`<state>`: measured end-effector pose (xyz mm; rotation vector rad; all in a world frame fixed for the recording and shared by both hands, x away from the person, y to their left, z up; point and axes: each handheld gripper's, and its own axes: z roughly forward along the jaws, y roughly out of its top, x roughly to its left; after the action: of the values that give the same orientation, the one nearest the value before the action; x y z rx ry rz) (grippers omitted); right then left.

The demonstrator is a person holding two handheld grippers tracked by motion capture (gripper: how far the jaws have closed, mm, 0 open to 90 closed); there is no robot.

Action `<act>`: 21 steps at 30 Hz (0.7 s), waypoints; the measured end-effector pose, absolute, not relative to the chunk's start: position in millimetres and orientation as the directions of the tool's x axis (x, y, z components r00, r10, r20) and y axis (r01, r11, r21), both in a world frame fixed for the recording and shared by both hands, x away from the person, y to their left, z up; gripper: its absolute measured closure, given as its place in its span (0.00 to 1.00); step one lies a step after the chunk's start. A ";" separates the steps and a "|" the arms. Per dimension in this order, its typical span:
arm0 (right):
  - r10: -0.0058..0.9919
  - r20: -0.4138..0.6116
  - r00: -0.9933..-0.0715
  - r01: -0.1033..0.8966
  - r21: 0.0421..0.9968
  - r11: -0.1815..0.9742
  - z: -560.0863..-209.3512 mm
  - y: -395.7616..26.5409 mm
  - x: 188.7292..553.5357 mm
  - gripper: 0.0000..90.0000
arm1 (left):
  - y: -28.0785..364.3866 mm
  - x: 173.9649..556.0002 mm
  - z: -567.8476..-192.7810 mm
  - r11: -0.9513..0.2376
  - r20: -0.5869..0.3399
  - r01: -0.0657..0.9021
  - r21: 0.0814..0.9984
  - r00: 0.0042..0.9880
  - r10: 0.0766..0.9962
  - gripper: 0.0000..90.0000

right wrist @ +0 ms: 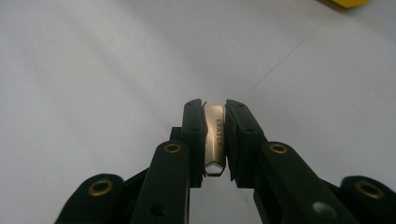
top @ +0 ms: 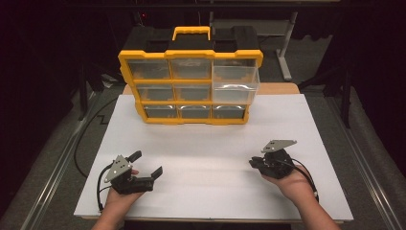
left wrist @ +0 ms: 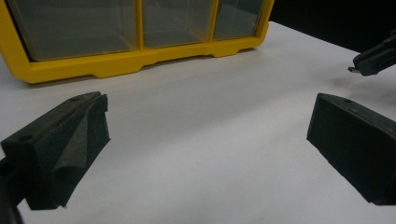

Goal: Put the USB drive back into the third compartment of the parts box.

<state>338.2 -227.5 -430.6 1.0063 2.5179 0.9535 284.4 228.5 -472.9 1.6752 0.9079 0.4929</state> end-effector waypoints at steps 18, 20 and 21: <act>0.649 0.022 -0.760 0.577 0.482 0.659 -417.9 -218.6 353.4 0.89 | 224.9 285.5 -473.5 -0.125 -0.102 0.312 0.942 0.620 0.778 0.00; 0.642 0.023 -0.766 0.575 0.470 0.669 -416.5 -218.7 354.8 0.89 | 224.4 285.3 -473.3 -0.125 -0.103 0.312 0.942 0.622 0.776 0.00; 0.637 0.029 -0.771 0.575 0.461 0.676 -415.9 -218.5 355.5 0.89 | 224.2 285.2 -473.2 -0.127 -0.103 0.313 0.941 0.625 0.774 0.00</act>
<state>355.5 -218.5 -415.9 1.0005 2.7518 0.6870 285.2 224.2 -473.2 1.7097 0.8961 0.5047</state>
